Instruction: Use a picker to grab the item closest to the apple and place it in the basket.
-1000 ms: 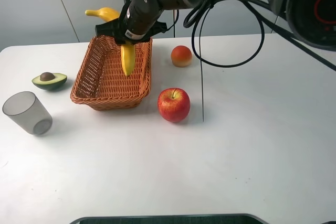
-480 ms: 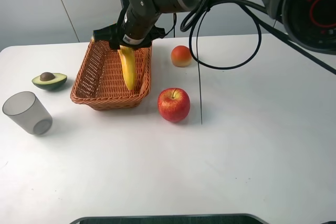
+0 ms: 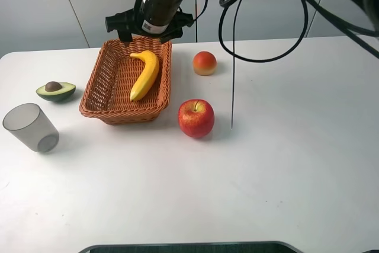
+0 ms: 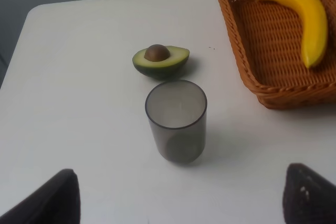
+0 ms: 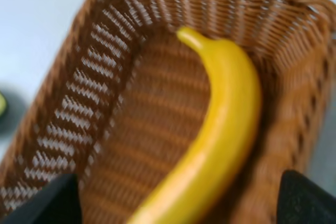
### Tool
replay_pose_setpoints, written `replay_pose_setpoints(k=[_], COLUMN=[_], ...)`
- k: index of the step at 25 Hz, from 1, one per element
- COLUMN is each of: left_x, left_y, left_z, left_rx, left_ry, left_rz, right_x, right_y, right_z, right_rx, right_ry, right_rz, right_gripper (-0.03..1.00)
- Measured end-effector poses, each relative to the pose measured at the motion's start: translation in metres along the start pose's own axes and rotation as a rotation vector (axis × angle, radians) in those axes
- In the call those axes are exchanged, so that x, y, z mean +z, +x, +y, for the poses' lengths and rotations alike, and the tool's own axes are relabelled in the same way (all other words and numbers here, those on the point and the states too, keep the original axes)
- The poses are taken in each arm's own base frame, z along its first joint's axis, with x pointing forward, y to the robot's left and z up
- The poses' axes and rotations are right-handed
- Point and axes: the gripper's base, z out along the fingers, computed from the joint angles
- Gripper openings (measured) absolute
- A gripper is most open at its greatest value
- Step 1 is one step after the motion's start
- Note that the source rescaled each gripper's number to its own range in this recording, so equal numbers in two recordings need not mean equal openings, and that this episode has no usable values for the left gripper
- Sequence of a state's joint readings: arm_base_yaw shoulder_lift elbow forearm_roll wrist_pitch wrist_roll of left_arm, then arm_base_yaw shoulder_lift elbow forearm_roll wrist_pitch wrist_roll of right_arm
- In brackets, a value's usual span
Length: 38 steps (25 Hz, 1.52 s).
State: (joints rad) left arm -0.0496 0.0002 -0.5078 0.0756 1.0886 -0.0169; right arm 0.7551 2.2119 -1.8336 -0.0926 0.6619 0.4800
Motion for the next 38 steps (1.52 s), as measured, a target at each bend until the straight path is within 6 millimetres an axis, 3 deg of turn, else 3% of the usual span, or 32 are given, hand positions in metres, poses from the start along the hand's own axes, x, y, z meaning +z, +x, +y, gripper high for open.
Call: replay_pose_setpoints(k=[4, 9, 17, 23, 30, 38], left_x=[0.0, 0.0, 0.0, 0.0, 0.0, 0.0], left_y=[0.0, 0.0, 0.0, 0.0, 0.0, 0.0], left_z=[0.0, 0.0, 0.0, 0.0, 0.0, 0.0], left_rx=[0.0, 0.0, 0.0, 0.0, -0.002, -0.002], left_ry=[0.0, 0.0, 0.0, 0.0, 0.0, 0.0], left_rz=[0.0, 0.0, 0.0, 0.0, 0.0, 0.0], right_x=[-0.013, -0.037, -0.112, -0.175, -0.251, -0.315], right_y=[0.006, 0.027, 0.07, 0.117, 0.178, 0.235], right_z=[-0.029, -0.071, -0.143, -0.189, -0.212, -0.191], right_rx=[0.002, 0.071, 0.198, 0.299, 0.404, 0.374], right_ry=[0.065, 0.099, 0.163, 0.213, 0.286, 0.339], right_rz=[0.085, 0.174, 0.211, 0.209, 0.094, -0.146], right_gripper=[0.68, 0.68, 0.68, 0.68, 0.68, 0.68])
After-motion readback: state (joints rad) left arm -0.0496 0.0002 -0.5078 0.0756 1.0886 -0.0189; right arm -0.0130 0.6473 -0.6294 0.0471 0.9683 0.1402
